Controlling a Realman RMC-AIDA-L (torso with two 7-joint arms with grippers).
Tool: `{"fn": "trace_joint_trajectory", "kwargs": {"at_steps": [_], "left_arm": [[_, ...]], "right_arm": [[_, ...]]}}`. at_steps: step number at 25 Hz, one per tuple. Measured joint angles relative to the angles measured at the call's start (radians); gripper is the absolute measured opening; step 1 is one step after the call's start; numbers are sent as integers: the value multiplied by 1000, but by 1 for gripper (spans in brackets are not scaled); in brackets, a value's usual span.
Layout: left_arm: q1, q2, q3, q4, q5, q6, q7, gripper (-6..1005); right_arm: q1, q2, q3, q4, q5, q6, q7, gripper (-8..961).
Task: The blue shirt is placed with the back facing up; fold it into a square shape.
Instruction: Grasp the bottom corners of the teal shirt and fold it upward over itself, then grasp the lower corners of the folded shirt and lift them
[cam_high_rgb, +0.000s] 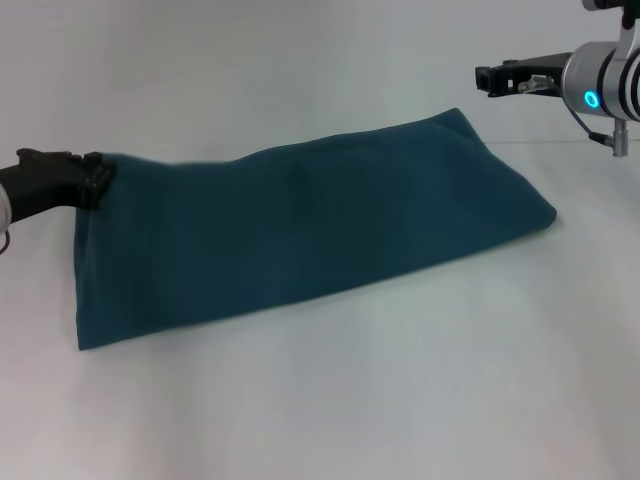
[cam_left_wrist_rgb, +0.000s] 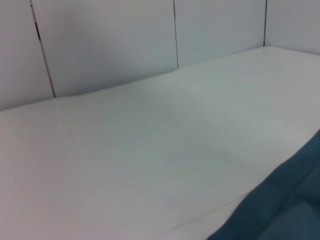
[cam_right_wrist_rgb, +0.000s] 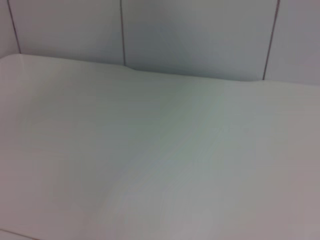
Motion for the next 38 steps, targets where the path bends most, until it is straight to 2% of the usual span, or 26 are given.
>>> {"fn": "trace_joint_trajectory", "kwargs": {"at_steps": [3,8,15,22,26,29,34,38], "left_arm": [[1,0,-1,-8,-24,-7,24,146],[7,1,-2,-14,-32,-25,36,349],[42,-2,-14,-9,-34,-26,8,370],[99,-1,-18,82,-65,172,-135,380],[159,-31,-19,167,-96,242,-182,377],[201,-44,-17,211,-105,266,-206,375],[253,-47,-27,233,-101,319,-277,375],[288,-49,-30,251,-76,334,-320,378]], "right_arm": [[-16,8,-1,-9,0,11,-2,337],[-36,21,-29,-45,4,2,-5,458],[-100,27,-135,-175,84,-56,2,716],[-251,26,-246,-395,224,-95,2,772],[-337,26,-314,-491,257,-100,2,765],[-395,26,-359,-530,265,-102,1,760],[-488,27,-432,-567,269,-81,-7,759],[-515,26,-473,-547,269,-45,-10,759]]}}
